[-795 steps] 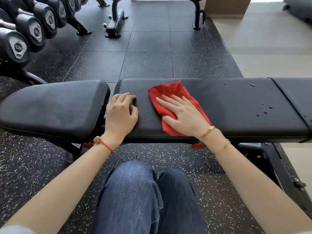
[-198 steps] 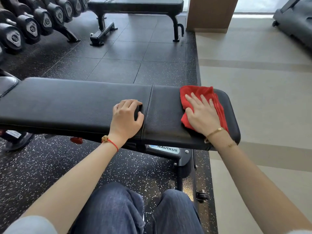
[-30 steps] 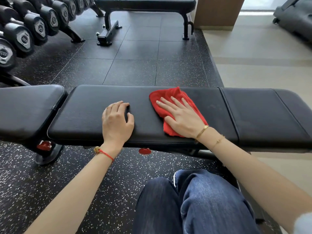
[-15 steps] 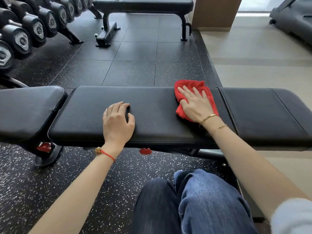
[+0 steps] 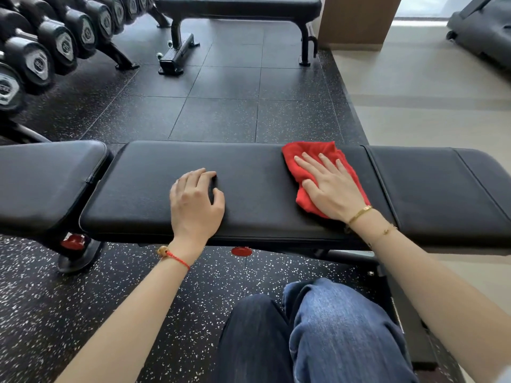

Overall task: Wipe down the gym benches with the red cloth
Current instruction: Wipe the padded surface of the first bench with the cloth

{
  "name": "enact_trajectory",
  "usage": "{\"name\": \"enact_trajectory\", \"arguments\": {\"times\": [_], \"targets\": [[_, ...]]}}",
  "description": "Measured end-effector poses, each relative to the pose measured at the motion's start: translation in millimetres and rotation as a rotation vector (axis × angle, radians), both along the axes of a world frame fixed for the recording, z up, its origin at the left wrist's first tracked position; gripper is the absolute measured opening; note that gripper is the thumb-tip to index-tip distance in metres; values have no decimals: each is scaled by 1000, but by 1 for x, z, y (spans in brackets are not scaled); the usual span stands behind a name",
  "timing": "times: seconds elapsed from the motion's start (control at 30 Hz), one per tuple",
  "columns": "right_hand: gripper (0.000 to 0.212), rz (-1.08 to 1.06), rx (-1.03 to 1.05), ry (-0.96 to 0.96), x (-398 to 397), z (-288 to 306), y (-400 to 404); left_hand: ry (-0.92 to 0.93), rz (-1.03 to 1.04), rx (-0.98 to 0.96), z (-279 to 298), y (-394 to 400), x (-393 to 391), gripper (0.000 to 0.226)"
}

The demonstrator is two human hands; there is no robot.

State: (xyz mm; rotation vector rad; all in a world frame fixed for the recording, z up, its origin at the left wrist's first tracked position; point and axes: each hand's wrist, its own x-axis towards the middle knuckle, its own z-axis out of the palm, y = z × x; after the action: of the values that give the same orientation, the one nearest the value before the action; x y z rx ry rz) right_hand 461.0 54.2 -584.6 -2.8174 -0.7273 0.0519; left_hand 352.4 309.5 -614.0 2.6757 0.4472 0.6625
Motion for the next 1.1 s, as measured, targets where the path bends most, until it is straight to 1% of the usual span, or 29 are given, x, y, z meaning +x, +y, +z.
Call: {"name": "enact_trajectory", "arguments": {"times": [0.1,0.23,0.33,0.43,0.53,0.67,0.73,0.8,0.87,0.97,1.03,1.1], "targets": [[54,-12,-9,11,16,0,32,-3,5,0,0,-1,1,37],[55,86,-17,17,12,4,65,-4,12,3,0,-1,1,36],[57,198,-21,4,-12,4,61,-9,17,12,0,-1,2,36],[59,295,-19,-2,-42,3,34,-12,16,17,0,-1,2,36],[64,235,-28,-14,-52,2,-4,-8,13,17,-1,0,1,37],[63,6,-37,-3,-15,1,-44,-4,10,7,1,-2,-1,37],[56,-124,-36,2,13,0,-44,0,12,2,2,-2,-2,38],[55,-197,-28,19,29,0,-31,11,7,-1,3,-4,-3,38],[56,-196,-25,29,29,0,-19,31,-1,5,4,-6,-3,39],[57,-96,-19,11,2,0,-18,68,9,13,6,-7,-1,40],[58,-19,-22,0,-24,0,-25,64,19,-33,9,-12,1,38],[61,3,-34,-3,-47,2,-37,33,-12,-90,14,-27,3,36]]}}
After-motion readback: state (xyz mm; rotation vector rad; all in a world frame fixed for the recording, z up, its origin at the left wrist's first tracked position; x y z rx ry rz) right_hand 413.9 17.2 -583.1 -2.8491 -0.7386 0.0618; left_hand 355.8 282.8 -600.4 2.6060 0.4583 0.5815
